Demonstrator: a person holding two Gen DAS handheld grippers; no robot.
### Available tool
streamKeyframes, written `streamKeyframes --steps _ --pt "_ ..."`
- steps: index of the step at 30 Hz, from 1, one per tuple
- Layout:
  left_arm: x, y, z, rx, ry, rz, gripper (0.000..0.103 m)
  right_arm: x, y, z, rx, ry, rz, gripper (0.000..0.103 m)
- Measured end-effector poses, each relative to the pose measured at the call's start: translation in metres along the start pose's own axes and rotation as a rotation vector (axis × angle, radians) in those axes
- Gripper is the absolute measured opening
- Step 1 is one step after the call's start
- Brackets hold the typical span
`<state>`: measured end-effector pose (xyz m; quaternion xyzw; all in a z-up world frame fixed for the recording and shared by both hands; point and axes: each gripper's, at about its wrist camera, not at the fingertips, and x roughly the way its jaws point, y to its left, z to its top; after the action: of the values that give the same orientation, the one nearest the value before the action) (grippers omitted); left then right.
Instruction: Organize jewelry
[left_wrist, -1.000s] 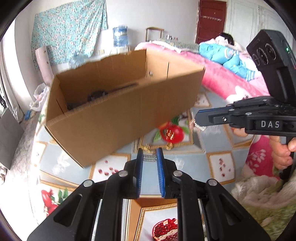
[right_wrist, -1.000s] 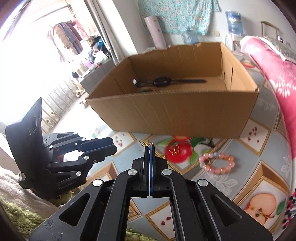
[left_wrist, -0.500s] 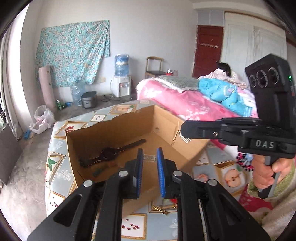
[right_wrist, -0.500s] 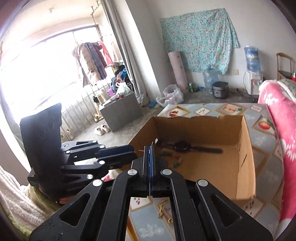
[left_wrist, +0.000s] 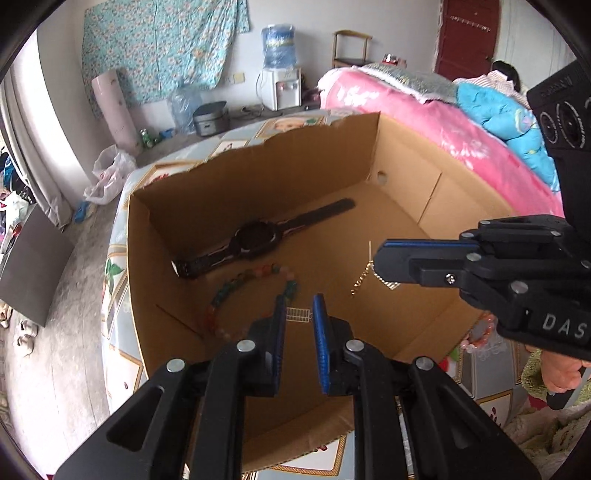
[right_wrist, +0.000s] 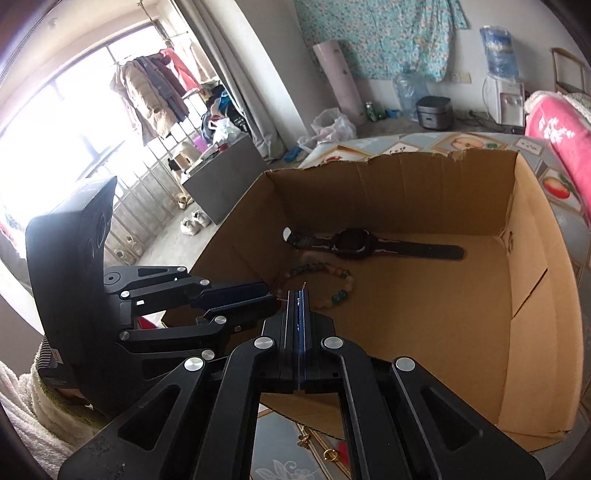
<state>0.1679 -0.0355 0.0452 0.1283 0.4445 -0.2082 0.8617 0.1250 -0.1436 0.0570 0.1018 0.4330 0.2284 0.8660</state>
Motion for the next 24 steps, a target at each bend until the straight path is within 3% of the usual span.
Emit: streamKeyframes --steps 8,12,18,24 --pt "0.017 0.005 0.004 -0.014 0.071 0.050 0.014 0.005 -0.004 0.000 -0.002 0.029 -0.030 0.004" --pt "0.017 0.009 0.003 -0.036 0.086 0.073 0.016 0.004 -0.006 0.002 -0.004 0.023 -0.040 0.014" --pt "0.010 0.013 0.002 -0.058 0.068 0.109 0.032 -0.003 -0.006 0.004 -0.013 -0.011 -0.065 0.023" --pt "-0.006 0.013 -0.001 -0.067 0.009 0.124 0.046 -0.015 -0.002 0.005 -0.016 -0.062 -0.085 0.039"
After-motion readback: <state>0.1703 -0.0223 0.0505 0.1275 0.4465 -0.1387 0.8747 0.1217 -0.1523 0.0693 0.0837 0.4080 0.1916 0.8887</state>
